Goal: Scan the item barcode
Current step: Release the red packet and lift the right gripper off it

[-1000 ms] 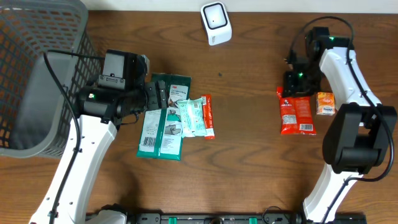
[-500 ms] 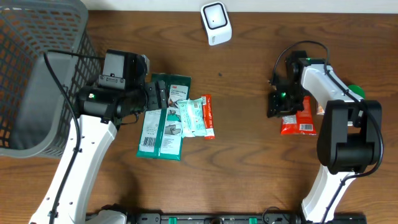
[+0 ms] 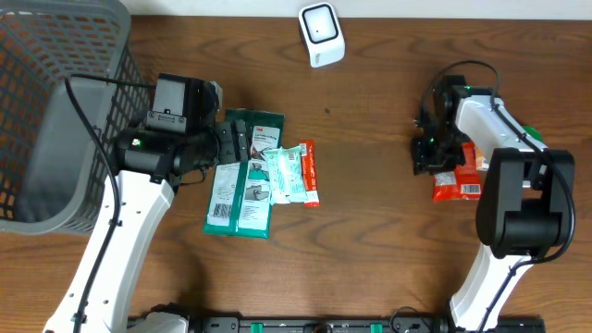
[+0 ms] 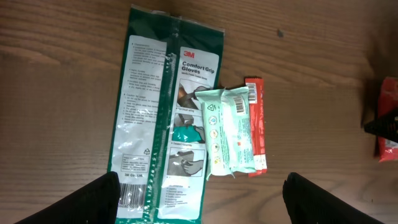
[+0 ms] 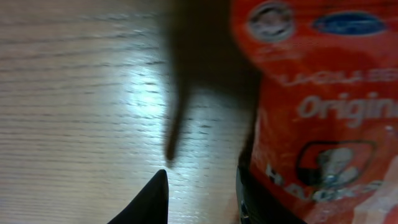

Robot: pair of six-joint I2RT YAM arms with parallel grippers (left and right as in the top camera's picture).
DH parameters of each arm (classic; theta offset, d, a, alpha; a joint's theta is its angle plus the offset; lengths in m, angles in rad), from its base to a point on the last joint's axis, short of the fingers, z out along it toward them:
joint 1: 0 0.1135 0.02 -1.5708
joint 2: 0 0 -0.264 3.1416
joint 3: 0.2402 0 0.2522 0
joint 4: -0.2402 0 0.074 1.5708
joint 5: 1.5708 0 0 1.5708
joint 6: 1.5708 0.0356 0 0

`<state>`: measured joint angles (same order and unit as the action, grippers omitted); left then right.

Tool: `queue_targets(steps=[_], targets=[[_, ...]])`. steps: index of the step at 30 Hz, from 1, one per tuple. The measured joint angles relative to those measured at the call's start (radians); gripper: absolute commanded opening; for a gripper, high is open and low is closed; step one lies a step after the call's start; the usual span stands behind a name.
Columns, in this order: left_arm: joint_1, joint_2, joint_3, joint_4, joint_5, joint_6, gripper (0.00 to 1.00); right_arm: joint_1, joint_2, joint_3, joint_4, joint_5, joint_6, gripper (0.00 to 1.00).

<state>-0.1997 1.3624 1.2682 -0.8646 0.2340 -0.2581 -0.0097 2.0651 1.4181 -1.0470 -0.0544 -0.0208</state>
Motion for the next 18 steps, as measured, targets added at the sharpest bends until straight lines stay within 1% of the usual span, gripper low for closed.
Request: queue_targets(steps=[10, 18], targets=[[0.000, 0.000, 0.000, 0.000, 0.000, 0.000, 0.84, -0.008, 0.000, 0.000, -0.045, 0.079, -0.001, 0.33], [0.000, 0.000, 0.000, 0.000, 0.000, 0.000, 0.84, -0.008, 0.000, 0.000, -0.033, 0.053, -0.001, 0.37]])
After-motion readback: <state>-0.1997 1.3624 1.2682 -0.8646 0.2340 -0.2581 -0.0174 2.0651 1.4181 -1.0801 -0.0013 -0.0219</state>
